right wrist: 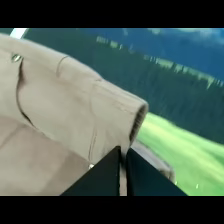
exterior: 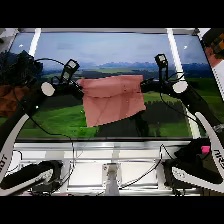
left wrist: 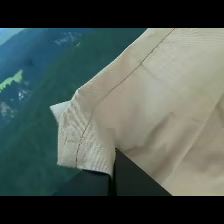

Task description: Fold the clothes and pants, and hang the long-sleeved shirts on hangers.

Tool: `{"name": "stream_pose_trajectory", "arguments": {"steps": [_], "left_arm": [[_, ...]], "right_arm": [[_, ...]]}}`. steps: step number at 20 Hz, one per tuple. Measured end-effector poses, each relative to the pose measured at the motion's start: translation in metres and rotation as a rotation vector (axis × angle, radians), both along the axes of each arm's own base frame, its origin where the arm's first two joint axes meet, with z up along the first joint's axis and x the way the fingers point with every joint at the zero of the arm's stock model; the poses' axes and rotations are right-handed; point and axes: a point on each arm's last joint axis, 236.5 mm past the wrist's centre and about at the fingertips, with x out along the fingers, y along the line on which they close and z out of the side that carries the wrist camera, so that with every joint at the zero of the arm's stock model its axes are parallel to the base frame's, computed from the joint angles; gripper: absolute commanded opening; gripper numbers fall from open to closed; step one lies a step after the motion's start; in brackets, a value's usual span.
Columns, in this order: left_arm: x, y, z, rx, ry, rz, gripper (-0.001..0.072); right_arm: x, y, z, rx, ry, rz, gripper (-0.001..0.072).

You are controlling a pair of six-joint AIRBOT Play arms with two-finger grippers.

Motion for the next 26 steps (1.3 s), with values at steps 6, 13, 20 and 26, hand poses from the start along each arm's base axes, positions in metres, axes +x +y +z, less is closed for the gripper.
{"name": "stream_pose_trajectory", "arguments": {"steps": [6, 13, 20, 26], "left_arm": [[-0.021, -0.028, -0.017, -0.055, 0.044, 0.002, 0.0005], [-0.058, -0.025, -0.035, -0.104, 0.077, 0.072, 0.0005], [-0.1, -0.017, -0.042, -0.187, 0.096, 0.142, 0.0009], [-0.129, -0.018, -0.065, -0.194, 0.192, 0.138, 0.0051]], "right_arm": [[-0.042, -0.005, -0.017, -0.023, 0.046, 0.021, 0.001], [-0.074, -0.02, -0.03, -0.046, 0.075, 0.011, 0.001], [-0.12, -0.036, -0.039, 0.034, 0.12, -0.072, 0.0011], [-0.172, -0.031, -0.081, 0.076, 0.261, -0.077, 0.0356]]}}
